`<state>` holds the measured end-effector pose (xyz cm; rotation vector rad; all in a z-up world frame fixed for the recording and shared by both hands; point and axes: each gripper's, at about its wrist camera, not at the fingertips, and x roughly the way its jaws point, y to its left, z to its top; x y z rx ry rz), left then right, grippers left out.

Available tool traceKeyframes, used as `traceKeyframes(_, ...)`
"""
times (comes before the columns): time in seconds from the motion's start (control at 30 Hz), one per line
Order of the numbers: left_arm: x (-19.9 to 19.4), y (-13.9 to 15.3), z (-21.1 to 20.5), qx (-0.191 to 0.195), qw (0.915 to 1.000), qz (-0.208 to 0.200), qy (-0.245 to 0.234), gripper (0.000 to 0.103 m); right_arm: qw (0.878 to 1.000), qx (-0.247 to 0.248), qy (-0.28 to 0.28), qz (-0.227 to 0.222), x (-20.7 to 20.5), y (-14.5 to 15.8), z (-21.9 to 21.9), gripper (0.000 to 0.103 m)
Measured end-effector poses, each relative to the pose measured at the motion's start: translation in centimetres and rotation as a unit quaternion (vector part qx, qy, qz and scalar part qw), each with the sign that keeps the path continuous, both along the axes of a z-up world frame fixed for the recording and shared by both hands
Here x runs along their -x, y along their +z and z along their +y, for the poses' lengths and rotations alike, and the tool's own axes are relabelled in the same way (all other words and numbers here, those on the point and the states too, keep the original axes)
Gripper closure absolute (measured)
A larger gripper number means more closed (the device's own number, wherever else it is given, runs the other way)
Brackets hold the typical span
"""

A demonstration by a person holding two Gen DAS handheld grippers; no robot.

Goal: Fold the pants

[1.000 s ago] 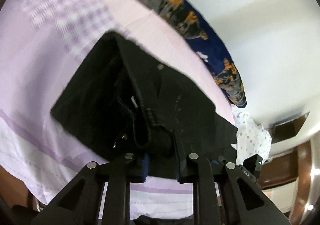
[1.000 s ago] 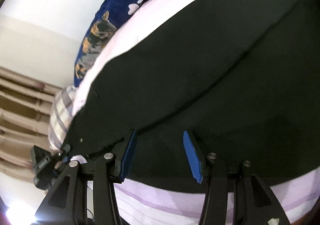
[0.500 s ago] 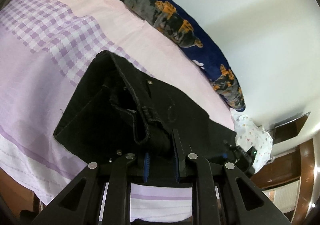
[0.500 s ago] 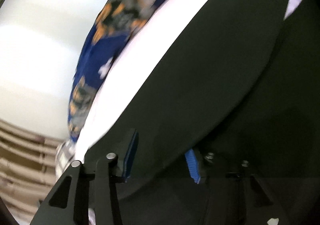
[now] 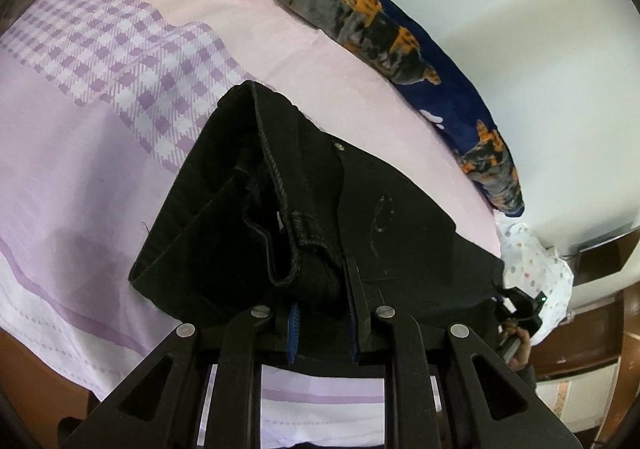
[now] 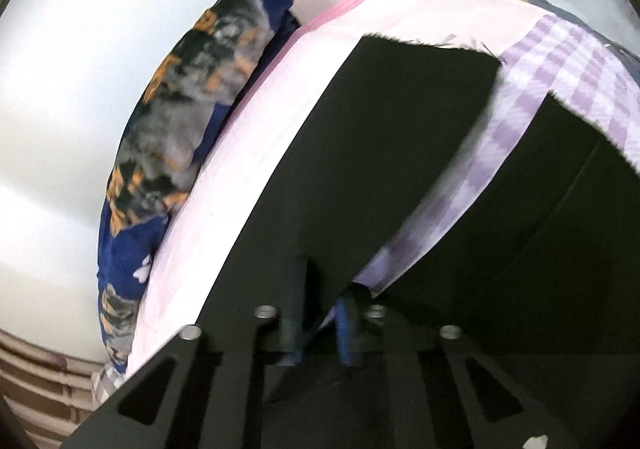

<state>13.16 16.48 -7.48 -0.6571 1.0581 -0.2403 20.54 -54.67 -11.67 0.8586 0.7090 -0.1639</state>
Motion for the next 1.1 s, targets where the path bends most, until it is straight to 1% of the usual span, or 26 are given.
traceKeyframes(0.07,-0.4,-0.1,-0.1,-0.009,1.0,0.002,-0.002,0.084,1.0,0.006,-0.004,-0.004,0.3,0.3,-0.4,0.097)
traceKeyframes(0.13,-0.6,-0.3,-0.1,-0.019,0.9998,0.002,-0.006,0.084,1.0,0.01,-0.002,-0.007,0.5,0.6,-0.4,0.098)
traceKeyframes(0.2,-0.8,-0.4,-0.1,-0.027,0.9996,0.003,-0.01,0.084,1.0,0.029,-0.001,-0.008,1.4,1.2,0.0,0.099)
traceKeyframes(0.3,-1.3,-0.3,0.1,-0.039,0.9989,0.0,-0.024,0.084,0.997,0.081,0.001,-0.009,2.7,3.3,1.3,0.099)
traceKeyframes(0.33,-1.5,-0.2,0.3,-0.043,0.9986,-0.003,-0.03,0.084,0.996,0.09,0.003,-0.01,3.1,3.7,1.6,0.099)
traceKeyframes(0.4,-1.9,0.0,0.6,-0.051,0.9976,-0.009,-0.046,0.084,0.993,0.117,0.007,-0.013,4.7,5.1,2.4,0.099)
traceKeyframes(0.43,-2.0,0.1,0.8,-0.052,0.9971,-0.023,-0.05,0.084,0.992,0.123,0.006,-0.013,5.2,5.5,2.6,0.099)
traceKeyframes(0.5,-2.2,0.2,1.3,-0.052,0.996,-0.028,-0.067,0.084,0.99,0.138,0.002,-0.017,7.2,6.5,3.3,0.099)
traceKeyframes(0.6,-2.4,0.3,1.7,-0.059,0.9936,-0.035,-0.09,0.084,0.99,0.142,-0.009,-0.016,9.9,7.0,3.9,0.099)
traceKeyframes(0.73,-2.0,-0.2,1.9,-0.067,0.9907,-0.035,-0.114,0.084,0.989,0.147,-0.02,-0.003,12.8,6.8,4.5,0.099)
traceKeyframes(0.8,-1.5,-0.7,2.1,-0.065,0.9899,-0.033,-0.122,0.084,0.99,0.14,-0.029,0.005,14.4,6.2,4.6,0.099)
traceKeyframes(0.87,-1.0,-1.5,2.3,-0.062,0.9895,-0.029,-0.127,0.084,0.99,0.134,-0.035,0.013,15.2,5.6,4.5,0.099)
traceKeyframes(0.97,-0.4,-2.6,2.3,-0.072,0.9879,-0.024,-0.135,0.084,0.991,0.127,-0.041,0.03,15.8,4.3,4.4,0.099)
traceKeyframes(1.07,0.1,-3.2,2.6,-0.073,0.9876,-0.023,-0.137,0.084,0.991,0.12,-0.046,0.047,16.1,2.9,4.2,0.099)
traceKeyframes(1.1,0.3,-3.4,2.5,-0.08,0.9865,-0.022,-0.141,0.084,0.991,0.116,-0.047,0.054,16.1,2.3,4.0,0.099)
